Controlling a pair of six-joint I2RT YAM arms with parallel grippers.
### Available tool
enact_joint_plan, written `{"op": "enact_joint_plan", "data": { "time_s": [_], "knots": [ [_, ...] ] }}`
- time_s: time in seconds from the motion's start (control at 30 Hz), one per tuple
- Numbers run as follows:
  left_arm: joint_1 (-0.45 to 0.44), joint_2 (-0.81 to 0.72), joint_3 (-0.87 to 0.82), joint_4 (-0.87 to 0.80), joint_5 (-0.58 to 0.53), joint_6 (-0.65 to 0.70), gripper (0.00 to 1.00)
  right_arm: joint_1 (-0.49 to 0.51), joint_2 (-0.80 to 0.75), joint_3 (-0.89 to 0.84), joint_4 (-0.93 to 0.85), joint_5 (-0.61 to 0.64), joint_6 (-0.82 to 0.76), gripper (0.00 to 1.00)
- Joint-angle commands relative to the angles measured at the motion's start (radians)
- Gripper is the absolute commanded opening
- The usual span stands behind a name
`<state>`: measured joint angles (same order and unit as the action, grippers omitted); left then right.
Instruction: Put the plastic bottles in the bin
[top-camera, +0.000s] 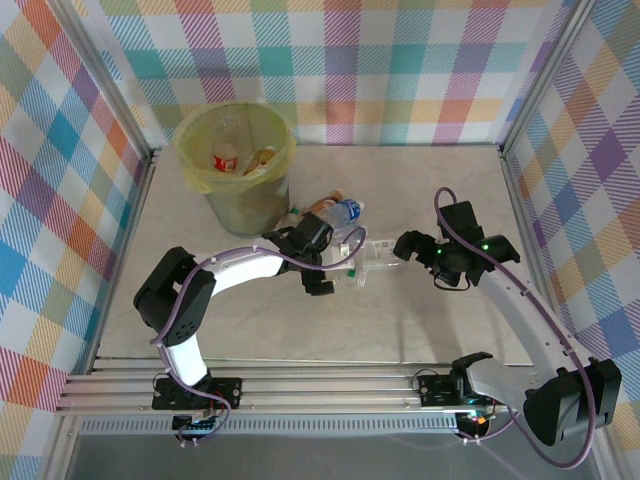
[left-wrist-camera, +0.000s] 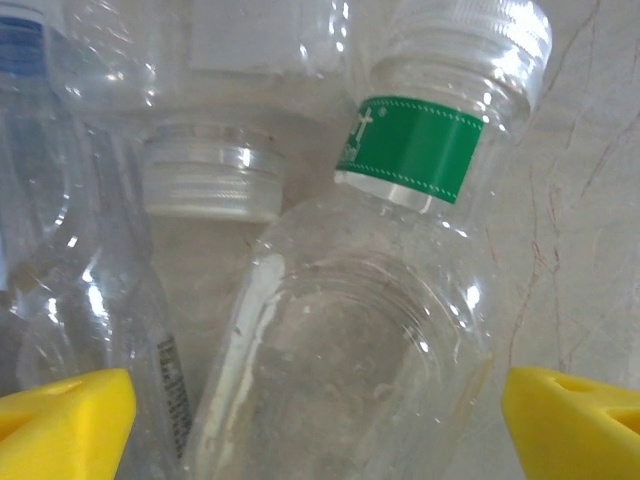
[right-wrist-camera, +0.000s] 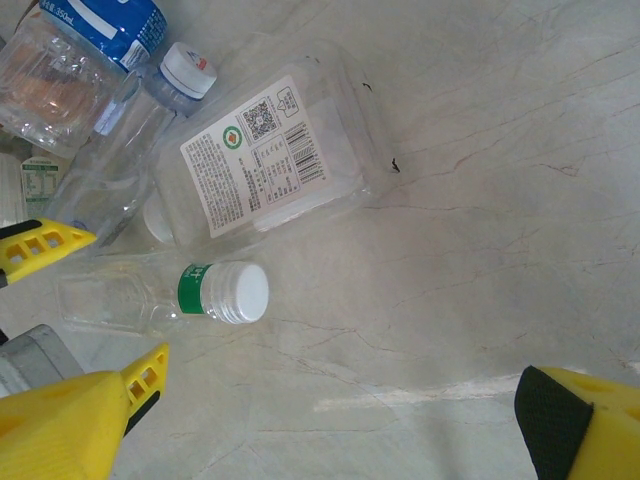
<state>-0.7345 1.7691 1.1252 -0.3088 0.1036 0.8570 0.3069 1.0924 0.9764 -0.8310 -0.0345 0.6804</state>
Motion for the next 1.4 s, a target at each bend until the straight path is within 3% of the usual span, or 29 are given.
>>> {"op": "enact_joint_plan", "data": {
  "time_s": [0.0, 0.43, 0.63, 0.77, 0.83, 0.9, 1.1, 1.3, 1.37],
  "knots": [
    [0.005, 0.012, -0.004, -0.058, -0.001, 0.003, 0.94, -0.004, 0.000, -0.007, 0.002, 0.002, 0.002, 1.00],
    [-0.002, 0.039, -0.031, -0.073, -0.017, -0.032, 0.88, -0.003, -0.009, -0.022, 0.007, -0.007, 0.011, 1.00],
    [-0.003, 0.056, -0.028, -0.084, -0.005, -0.053, 0.73, -0.004, -0.002, -0.031, 0.018, -0.011, 0.020, 1.00],
    [-0.004, 0.060, -0.018, -0.117, -0.008, -0.064, 0.71, -0.003, -0.003, -0.044, 0.030, -0.017, 0.024, 1.00],
    [-0.006, 0.048, -0.017, -0.136, -0.008, -0.074, 0.63, -0.003, -0.004, -0.051, 0.032, -0.015, 0.024, 1.00],
    [-0.011, 0.025, -0.023, -0.145, -0.012, -0.083, 0.63, -0.004, -0.002, -0.051, 0.033, -0.016, 0.022, 1.00],
    [-0.020, -0.066, -0.035, -0.176, -0.004, -0.126, 0.45, -0.004, -0.002, -0.053, 0.052, -0.028, 0.028, 1.00],
    [-0.024, -0.218, -0.067, -0.185, -0.004, -0.184, 0.44, -0.004, -0.003, -0.047, 0.067, -0.041, 0.034, 1.00],
    [-0.025, -0.290, -0.080, -0.168, -0.015, -0.218, 0.37, -0.004, -0.004, -0.045, 0.071, -0.041, 0.035, 1.00]
  ]
}}
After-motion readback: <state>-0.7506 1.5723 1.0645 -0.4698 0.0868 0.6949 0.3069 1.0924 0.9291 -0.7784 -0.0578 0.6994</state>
